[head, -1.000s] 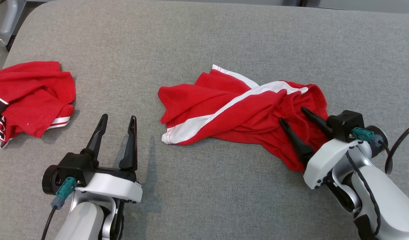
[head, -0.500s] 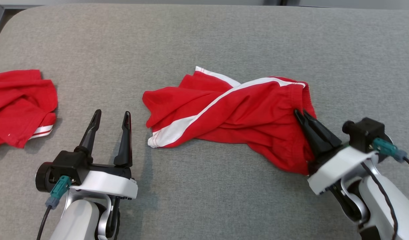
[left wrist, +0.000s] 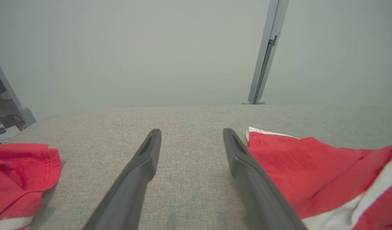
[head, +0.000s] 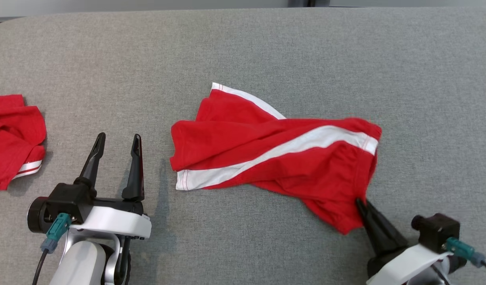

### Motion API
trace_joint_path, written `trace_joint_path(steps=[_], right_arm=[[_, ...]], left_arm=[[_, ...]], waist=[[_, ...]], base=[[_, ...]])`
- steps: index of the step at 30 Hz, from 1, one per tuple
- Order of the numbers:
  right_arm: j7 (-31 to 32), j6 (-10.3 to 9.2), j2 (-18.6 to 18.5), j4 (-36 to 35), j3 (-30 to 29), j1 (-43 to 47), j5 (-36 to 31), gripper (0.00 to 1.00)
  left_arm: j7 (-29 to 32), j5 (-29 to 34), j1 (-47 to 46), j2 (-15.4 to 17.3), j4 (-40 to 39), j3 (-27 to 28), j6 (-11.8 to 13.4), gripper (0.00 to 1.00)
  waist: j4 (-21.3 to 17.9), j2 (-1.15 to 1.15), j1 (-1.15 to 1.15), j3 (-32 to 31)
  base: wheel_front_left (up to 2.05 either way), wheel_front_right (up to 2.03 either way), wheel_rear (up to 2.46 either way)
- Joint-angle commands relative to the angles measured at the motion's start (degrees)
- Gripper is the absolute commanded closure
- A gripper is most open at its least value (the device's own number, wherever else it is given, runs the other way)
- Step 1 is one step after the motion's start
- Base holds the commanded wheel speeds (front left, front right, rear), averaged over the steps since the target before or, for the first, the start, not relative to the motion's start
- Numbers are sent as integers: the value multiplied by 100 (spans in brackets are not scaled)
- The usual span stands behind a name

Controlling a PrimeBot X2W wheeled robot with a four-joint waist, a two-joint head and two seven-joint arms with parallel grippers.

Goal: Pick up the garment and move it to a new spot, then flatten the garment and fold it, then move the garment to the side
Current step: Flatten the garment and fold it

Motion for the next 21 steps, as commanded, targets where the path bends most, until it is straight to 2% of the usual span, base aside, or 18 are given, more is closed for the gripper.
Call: trace_joint_path(steps=[1, 7, 8, 9, 10, 15, 21], right_arm=[[19, 3, 31, 99, -4, 72, 15, 100], [-149, 3, 194, 686, 82, 93, 104, 100], [-204, 3, 194, 749, 93, 52, 101, 85], [-272, 3, 197, 784, 102, 0, 102, 63], [-357, 3, 192, 767, 116, -52, 91, 1], [-710, 3, 155, 538, -74, -166, -54, 0], [-978, 3, 284, 67, -664, -94, -306, 0]], left_arm=[[-16, 17, 52, 36, 3, 30, -11, 0], [-16, -2, 98, 54, 0, 12, 22, 0], [-16, -10, 95, 60, 1, 10, 28, 0], [-12, -19, 91, 67, -3, 12, 36, 0], [-12, -25, 100, 75, -6, 18, 44, 0], [-1, -54, 234, 78, 8, 28, 95, 0], [42, -63, 350, 114, 11, -1, 130, 0]], waist=[[-2, 0, 0, -21], [-5, 0, 0, -65], [-9, 0, 0, -73], [-17, 0, 0, -79], [-26, 0, 0, -90], [-76, 0, 0, -210], [-126, 0, 0, -434]], base=[[0, 0, 0], [0, 0, 0], [0, 0, 0], [0, 0, 0], [0, 0, 0], [0, 0, 0], [0, 0, 0]])
